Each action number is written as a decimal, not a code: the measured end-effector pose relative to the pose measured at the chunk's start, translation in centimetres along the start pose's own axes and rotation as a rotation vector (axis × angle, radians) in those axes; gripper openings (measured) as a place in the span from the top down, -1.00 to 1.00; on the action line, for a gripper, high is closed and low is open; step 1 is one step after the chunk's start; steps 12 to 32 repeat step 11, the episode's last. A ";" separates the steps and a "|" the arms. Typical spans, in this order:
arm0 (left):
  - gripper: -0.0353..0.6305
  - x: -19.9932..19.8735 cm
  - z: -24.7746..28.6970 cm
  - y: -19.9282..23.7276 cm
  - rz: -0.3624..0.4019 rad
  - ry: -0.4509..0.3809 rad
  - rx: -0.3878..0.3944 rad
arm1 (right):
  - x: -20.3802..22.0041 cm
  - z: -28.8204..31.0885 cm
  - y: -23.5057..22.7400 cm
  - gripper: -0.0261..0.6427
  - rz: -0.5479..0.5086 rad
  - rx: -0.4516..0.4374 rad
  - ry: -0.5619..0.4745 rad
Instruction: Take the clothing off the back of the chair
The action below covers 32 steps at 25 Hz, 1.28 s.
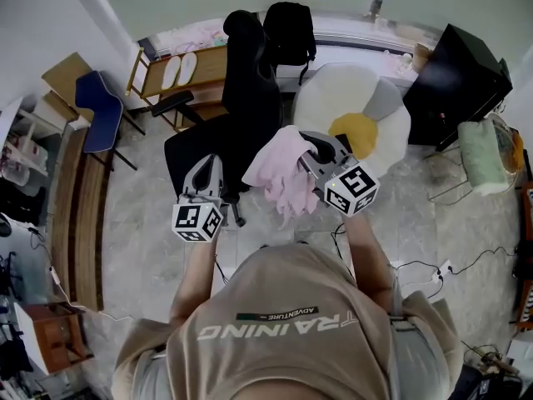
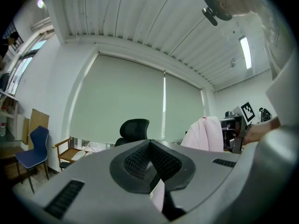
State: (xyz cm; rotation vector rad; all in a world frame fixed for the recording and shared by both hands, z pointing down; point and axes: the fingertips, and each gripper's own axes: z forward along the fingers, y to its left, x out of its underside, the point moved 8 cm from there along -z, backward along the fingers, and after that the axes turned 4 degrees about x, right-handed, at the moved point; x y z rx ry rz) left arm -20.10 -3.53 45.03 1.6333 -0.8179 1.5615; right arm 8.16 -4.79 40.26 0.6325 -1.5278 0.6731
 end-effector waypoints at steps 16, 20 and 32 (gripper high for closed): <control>0.85 0.3 -0.5 0.3 0.004 0.014 -0.012 | 1.1 -0.2 0.1 0.73 0.015 -0.009 0.013; 0.85 0.3 -0.5 0.3 0.004 0.014 -0.012 | 1.1 -0.2 0.1 0.73 0.015 -0.009 0.013; 0.85 0.3 -0.5 0.3 0.004 0.014 -0.012 | 1.1 -0.2 0.1 0.73 0.015 -0.009 0.013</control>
